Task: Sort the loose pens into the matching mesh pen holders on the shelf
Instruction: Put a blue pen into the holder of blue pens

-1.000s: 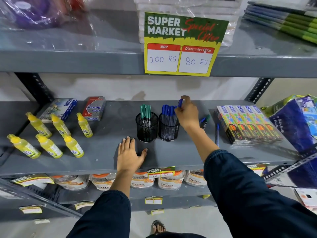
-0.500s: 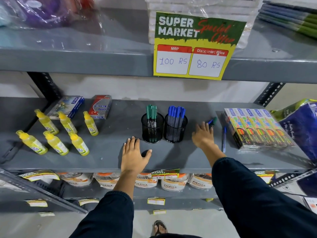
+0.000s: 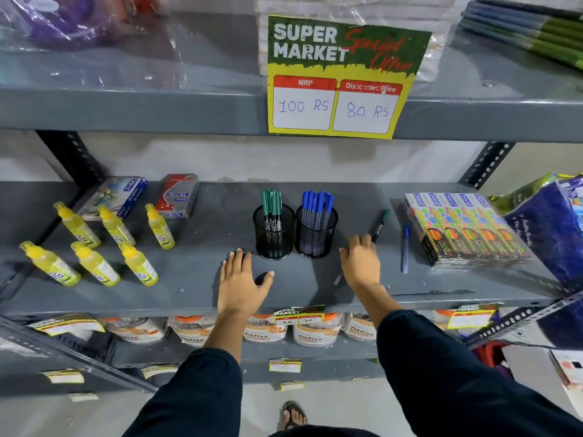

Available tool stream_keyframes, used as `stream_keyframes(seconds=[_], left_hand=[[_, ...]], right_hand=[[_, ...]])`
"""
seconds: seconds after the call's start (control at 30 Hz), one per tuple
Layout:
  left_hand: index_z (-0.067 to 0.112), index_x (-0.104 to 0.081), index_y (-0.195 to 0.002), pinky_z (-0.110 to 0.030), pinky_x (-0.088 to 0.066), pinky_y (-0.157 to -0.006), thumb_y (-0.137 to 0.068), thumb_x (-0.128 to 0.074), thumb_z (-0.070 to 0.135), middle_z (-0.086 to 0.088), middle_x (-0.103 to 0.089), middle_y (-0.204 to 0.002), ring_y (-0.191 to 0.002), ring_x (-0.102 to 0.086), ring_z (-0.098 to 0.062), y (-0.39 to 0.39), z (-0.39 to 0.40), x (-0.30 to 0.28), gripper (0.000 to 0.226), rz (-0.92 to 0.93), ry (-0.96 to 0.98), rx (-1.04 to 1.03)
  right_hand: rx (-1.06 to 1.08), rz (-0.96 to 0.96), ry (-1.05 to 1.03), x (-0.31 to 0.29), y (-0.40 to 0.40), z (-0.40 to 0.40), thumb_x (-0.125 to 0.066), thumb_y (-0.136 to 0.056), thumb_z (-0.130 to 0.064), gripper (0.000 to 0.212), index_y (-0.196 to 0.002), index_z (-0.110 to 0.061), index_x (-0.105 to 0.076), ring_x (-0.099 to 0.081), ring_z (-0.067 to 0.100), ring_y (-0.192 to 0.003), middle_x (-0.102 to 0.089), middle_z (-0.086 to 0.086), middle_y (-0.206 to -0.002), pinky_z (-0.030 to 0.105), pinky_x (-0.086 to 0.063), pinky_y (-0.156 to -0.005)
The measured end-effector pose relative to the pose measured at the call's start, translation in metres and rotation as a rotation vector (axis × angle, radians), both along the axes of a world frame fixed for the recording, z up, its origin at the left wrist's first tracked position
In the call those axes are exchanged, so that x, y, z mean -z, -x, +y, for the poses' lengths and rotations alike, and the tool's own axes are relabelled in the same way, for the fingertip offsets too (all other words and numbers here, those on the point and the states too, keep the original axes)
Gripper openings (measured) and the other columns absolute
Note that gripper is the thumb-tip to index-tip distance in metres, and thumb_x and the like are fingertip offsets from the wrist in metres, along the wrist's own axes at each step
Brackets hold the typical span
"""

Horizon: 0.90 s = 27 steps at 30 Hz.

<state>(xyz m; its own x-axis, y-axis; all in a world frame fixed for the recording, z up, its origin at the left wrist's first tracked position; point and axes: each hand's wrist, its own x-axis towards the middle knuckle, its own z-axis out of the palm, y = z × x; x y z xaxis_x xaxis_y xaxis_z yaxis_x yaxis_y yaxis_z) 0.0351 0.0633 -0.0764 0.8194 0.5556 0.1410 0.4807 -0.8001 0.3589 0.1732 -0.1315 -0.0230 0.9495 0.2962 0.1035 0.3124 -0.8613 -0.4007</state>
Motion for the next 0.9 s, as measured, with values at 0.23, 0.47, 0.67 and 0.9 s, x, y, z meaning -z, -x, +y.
stream_keyframes(seconds=[0.23, 0.47, 0.67, 0.9], left_hand=[[0.010, -0.027, -0.140, -0.038, -0.005, -0.115, -0.085, -0.040, 0.059, -0.011, -0.023, -0.153, -0.142, -0.012, -0.026, 0.000, 0.001, 0.000, 0.075, -0.002, 0.006, -0.002], [0.010, -0.028, -0.140, -0.039, -0.008, -0.117, -0.085, -0.043, 0.058, -0.011, -0.025, -0.152, -0.141, -0.014, -0.027, -0.001, 0.001, 0.001, 0.074, -0.008, 0.019, -0.013], [0.011, -0.027, -0.140, -0.039, -0.008, -0.117, -0.085, -0.043, 0.058, -0.011, -0.024, -0.153, -0.142, -0.013, -0.026, -0.001, 0.002, 0.001, 0.075, -0.004, 0.030, -0.009], [0.012, -0.027, -0.140, -0.039, -0.007, -0.116, -0.085, -0.040, 0.060, -0.010, -0.023, -0.153, -0.142, -0.011, -0.026, 0.000, 0.001, 0.001, 0.074, -0.003, 0.022, -0.007]], right_hand=[[0.215, 0.204, -0.269, -0.024, -0.020, 0.012, -0.048, -0.083, 0.004, 0.027, -0.110, 0.002, -0.045, -0.056, 0.040, -0.092, -0.052, 0.024, -0.108, 0.039, -0.045, -0.071], [0.126, -0.169, -0.798, -0.093, -0.043, 0.038, -0.053, -0.083, -0.003, 0.053, -0.133, -0.014, -0.040, -0.058, 0.024, -0.077, -0.049, 0.016, -0.118, 0.034, -0.048, -0.077], [-0.111, -0.135, -0.606, -0.079, -0.033, 0.056, -0.050, -0.086, 0.002, 0.047, -0.129, -0.014, -0.040, -0.059, 0.028, -0.076, -0.055, 0.018, -0.112, 0.040, -0.053, -0.072], [-0.116, -0.171, -0.537, -0.049, -0.040, 0.041, -0.055, -0.091, -0.016, 0.039, -0.129, -0.012, -0.048, -0.049, 0.026, -0.110, -0.044, 0.015, -0.124, 0.023, -0.037, -0.094]])
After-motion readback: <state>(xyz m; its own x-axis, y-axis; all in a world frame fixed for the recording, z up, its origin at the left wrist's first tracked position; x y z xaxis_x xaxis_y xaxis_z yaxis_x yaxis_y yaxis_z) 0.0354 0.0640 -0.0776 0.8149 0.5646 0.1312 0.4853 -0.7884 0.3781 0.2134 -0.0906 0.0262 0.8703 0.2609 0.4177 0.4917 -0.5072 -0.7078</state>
